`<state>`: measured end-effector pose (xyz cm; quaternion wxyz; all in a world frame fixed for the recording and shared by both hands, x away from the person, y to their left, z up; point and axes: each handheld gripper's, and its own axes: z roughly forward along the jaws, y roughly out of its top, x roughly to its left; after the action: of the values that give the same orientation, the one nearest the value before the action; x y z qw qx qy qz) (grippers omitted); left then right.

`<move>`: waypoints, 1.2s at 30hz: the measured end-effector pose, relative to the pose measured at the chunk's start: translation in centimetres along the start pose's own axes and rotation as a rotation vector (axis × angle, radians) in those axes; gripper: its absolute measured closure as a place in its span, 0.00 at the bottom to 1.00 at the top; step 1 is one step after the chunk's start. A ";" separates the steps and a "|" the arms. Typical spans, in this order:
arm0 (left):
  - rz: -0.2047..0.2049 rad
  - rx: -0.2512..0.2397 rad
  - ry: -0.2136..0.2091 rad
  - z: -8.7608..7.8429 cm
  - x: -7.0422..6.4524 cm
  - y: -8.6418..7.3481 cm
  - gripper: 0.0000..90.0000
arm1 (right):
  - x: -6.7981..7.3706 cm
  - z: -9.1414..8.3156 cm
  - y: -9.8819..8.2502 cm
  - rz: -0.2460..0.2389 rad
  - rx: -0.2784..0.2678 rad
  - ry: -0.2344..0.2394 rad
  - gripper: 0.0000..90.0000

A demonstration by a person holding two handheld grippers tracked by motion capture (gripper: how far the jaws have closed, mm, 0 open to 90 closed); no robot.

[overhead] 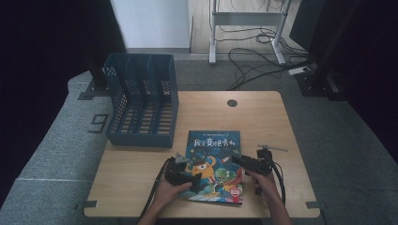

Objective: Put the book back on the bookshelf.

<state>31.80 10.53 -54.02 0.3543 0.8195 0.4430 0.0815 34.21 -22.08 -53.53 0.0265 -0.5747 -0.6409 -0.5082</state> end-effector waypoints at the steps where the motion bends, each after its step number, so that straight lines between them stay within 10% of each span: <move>1: -0.002 0.001 -0.002 0.0 0.0 0.0 0.14 | 0.0 0.0 0.0 0.000 0.000 0.000 0.37; 36: -0.054 -0.001 -0.065 -0.6 1.4 0.0 0.14 | 1.0 -0.8 0.3 -0.116 -0.036 0.018 0.53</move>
<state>32.38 11.92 -53.85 0.3709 0.8094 0.4529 0.0453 33.68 -21.94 -52.33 -0.0075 -0.5323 -0.6637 -0.5254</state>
